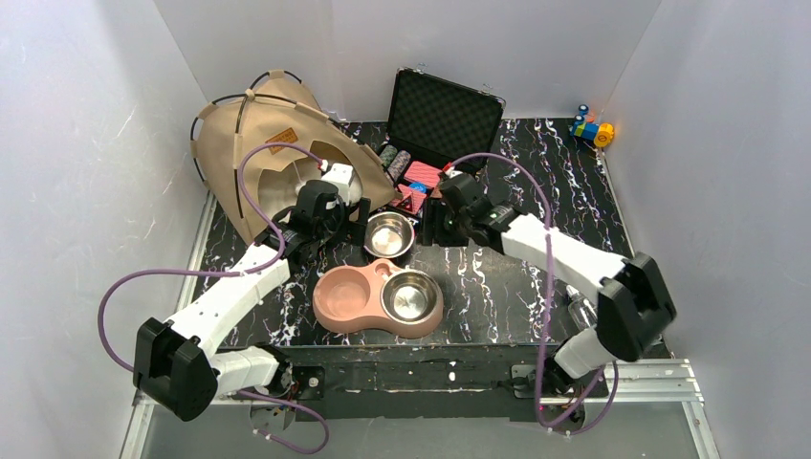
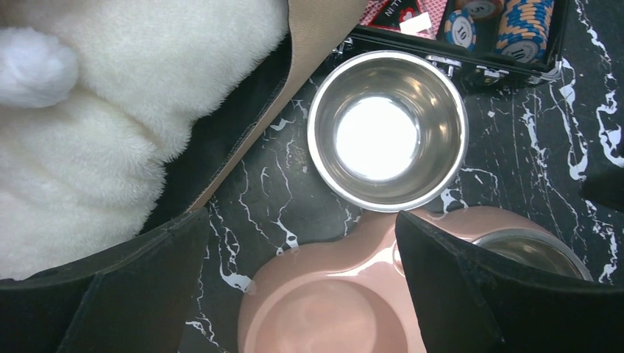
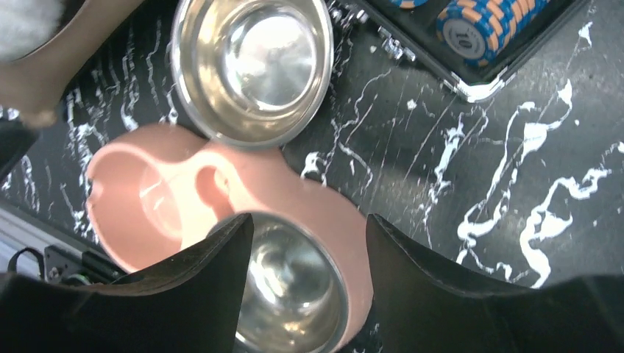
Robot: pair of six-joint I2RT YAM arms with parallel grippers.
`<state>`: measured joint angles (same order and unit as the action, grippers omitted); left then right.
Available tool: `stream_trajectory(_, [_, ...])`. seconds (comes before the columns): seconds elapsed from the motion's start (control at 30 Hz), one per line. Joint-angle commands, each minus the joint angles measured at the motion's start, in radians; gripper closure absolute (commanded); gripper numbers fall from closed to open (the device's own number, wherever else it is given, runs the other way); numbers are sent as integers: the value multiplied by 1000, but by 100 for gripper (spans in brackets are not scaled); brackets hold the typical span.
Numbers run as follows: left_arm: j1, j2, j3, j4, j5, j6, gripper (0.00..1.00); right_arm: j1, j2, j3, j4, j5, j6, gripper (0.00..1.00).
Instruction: Set up the pet tent
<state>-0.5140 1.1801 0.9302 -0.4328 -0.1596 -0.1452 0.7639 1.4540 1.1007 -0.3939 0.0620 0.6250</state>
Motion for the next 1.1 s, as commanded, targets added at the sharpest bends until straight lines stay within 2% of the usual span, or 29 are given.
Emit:
stream_trajectory(0.0, [6,-36,11,12,-48,20,2,-34,138,92,42,-48,10,36])
stream_trajectory(0.33, [6,-46,11,17,-51,22,2,-81,378,159,238,-183,120,40])
stream_trajectory(0.53, [6,-46,13,19,-53,25,2,-93,470,210,255,-195,186,46])
stream_trajectory(0.57, [7,-45,13,19,-54,25,2,-96,478,216,260,-201,197,49])
stream_trajectory(0.67, [6,-45,13,19,-61,28,2,-103,485,229,267,-216,221,71])
stream_trajectory(0.83, [6,-57,13,18,-88,30,2,-110,416,200,245,-143,237,99])
stream_trajectory(1.07, [10,-90,7,20,-116,26,2,-115,236,134,197,-96,185,99])
